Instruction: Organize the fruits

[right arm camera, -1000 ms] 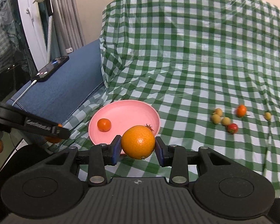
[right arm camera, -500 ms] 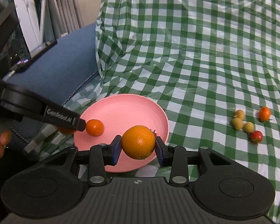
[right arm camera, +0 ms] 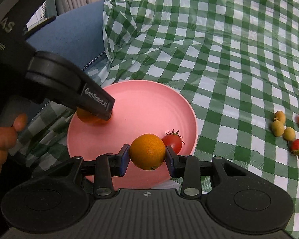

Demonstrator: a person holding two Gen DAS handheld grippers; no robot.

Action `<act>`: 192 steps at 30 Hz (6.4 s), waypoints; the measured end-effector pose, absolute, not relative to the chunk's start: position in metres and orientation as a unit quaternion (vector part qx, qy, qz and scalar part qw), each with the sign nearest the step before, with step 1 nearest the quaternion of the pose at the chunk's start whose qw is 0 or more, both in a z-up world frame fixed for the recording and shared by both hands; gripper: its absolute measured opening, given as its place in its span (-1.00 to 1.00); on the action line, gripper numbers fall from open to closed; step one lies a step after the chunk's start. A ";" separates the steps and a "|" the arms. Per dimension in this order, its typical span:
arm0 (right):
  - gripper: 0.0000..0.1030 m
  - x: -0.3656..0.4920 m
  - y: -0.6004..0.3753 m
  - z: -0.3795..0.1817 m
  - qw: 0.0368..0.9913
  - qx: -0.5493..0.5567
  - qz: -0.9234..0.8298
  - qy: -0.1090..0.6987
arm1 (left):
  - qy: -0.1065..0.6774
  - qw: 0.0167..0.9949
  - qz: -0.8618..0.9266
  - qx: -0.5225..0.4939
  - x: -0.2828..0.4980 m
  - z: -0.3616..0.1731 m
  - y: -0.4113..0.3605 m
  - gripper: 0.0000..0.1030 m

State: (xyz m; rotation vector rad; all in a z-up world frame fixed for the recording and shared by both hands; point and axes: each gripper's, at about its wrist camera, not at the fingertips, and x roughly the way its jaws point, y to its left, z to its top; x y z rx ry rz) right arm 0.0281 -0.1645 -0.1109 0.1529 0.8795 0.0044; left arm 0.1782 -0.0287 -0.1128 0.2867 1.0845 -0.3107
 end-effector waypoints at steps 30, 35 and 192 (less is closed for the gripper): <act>0.98 -0.117 -0.133 0.014 0.940 0.089 -0.075 0.322 | 0.404 0.910 -0.068 0.070 -0.004 0.008 0.063 1.00; 0.98 -0.142 -0.132 0.030 0.950 0.090 -0.093 0.285 | 0.392 0.914 -0.070 0.076 -0.029 0.017 0.067 1.00; -0.38 -0.172 -0.134 0.027 0.956 0.065 -0.115 0.260 | 0.433 0.890 -0.144 0.026 -0.036 0.009 0.074 -0.47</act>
